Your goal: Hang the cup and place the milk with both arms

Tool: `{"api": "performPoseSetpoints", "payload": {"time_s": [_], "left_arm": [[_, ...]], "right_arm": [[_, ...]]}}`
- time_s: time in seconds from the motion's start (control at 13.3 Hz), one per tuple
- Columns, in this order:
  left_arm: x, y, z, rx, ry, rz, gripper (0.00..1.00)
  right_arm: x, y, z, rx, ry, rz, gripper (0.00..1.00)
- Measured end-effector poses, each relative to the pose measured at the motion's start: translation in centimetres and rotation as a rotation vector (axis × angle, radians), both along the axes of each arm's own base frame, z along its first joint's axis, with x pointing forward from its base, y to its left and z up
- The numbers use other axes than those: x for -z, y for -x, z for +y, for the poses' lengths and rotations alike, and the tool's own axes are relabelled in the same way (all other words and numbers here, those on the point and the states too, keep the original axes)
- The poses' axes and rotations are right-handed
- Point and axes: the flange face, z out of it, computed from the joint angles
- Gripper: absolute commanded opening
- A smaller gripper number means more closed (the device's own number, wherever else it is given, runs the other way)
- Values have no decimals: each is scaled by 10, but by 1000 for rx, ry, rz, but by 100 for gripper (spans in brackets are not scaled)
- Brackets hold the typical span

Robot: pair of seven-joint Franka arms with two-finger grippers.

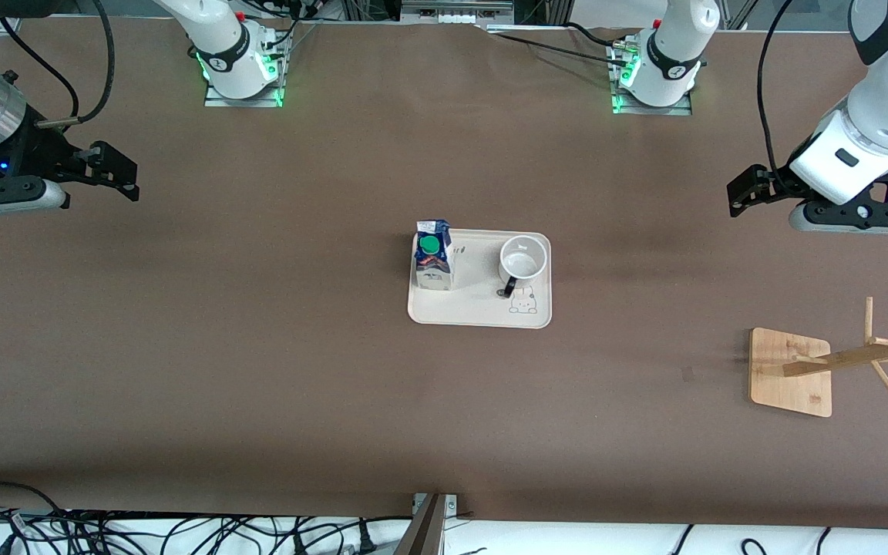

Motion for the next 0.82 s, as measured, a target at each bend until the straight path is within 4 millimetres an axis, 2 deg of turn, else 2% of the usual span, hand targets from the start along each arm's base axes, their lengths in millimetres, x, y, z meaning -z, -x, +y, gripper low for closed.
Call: {"api": "performPoseSetpoints", "payload": {"time_s": [0.82], "left_arm": [[1,1,0,0,-1,9,100]], "right_arm": [[1,0,0,0,0,1,100]]}}
